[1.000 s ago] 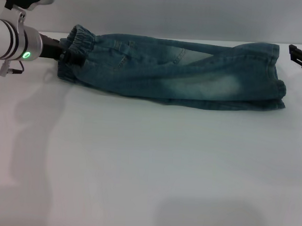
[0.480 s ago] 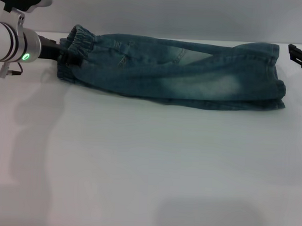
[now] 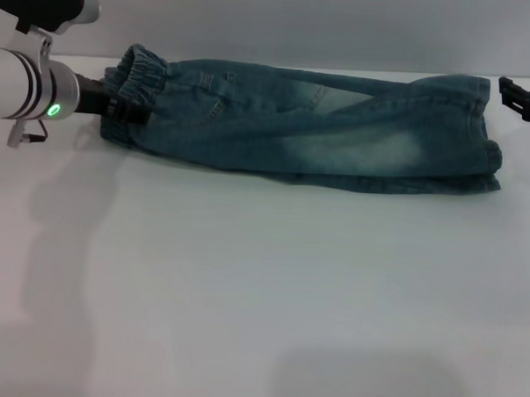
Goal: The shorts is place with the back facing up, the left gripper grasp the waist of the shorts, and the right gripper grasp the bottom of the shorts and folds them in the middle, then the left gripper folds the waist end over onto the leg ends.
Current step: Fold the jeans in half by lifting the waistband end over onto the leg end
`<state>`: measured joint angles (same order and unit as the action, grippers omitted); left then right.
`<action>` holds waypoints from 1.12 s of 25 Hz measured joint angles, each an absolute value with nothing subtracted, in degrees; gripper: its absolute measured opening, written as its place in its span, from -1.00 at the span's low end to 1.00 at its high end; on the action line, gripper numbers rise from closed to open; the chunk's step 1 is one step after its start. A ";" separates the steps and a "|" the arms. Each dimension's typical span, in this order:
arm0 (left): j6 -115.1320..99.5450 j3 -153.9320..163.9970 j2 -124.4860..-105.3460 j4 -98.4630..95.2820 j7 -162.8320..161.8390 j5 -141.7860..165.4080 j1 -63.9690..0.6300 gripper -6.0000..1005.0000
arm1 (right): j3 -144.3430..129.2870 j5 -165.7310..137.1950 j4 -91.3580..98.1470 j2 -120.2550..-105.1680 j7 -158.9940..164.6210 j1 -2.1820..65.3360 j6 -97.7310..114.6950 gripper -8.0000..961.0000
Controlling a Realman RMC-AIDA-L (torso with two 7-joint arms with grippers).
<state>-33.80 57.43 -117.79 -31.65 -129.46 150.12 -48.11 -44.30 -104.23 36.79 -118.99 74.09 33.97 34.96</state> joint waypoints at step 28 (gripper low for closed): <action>-29.99 60.79 -118.13 -28.09 -129.10 149.85 -49.06 0.32 | -44.74 -104.14 36.67 -119.00 74.09 33.74 34.97 0.16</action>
<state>-29.99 60.79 -118.13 -28.09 -129.10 149.85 -49.06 -44.74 -104.14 36.67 -119.00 74.09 33.74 34.97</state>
